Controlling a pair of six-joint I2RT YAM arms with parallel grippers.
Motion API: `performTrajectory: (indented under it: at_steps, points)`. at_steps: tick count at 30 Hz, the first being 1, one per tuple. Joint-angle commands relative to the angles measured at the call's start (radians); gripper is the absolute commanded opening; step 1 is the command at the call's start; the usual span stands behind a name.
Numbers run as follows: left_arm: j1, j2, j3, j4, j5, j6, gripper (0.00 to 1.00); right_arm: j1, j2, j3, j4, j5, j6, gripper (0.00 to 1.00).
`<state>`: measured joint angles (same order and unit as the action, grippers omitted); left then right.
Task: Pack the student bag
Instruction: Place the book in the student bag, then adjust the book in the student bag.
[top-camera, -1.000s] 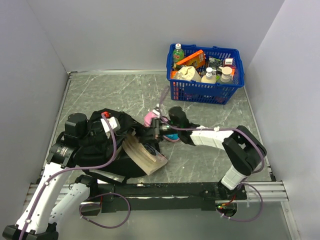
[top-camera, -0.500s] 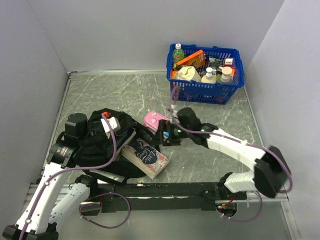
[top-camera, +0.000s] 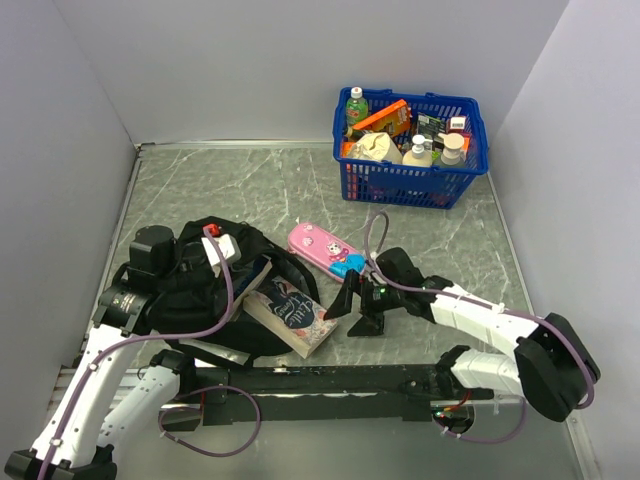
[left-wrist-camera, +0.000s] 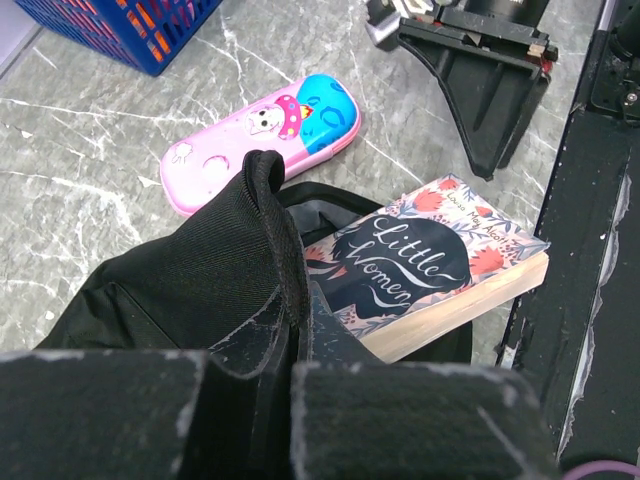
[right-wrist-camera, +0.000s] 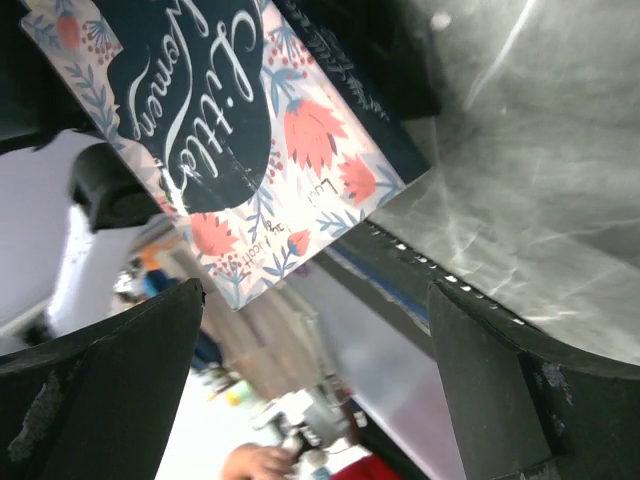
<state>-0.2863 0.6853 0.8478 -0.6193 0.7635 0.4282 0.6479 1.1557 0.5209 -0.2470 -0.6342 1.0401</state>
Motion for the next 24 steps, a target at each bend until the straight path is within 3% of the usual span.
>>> performTrajectory:
  at_steps: [1,3,8,16,20,24]
  points:
    - [-0.001,-0.007,0.063,0.043,0.063,0.009,0.01,0.015,-0.004,-0.084,0.210,-0.052,0.219,1.00]
    - [-0.001,-0.012,0.062,0.044,0.062,0.006,0.01,0.054,0.022,-0.105,0.311,-0.032,0.310,1.00]
    - [-0.001,-0.006,0.077,0.032,0.056,0.015,0.01,0.105,0.084,-0.096,0.344,0.057,0.437,1.00]
    - [-0.001,-0.006,0.073,0.046,0.063,0.001,0.01,0.205,0.193,-0.123,0.544,0.244,0.630,0.94]
    - [-0.001,-0.004,0.082,0.041,0.063,0.001,0.01,0.236,0.263,-0.091,0.591,0.272,0.632,0.90]
    - [-0.001,-0.009,0.083,0.023,0.054,0.014,0.01,0.242,0.230,-0.130,0.630,0.332,0.653,0.76]
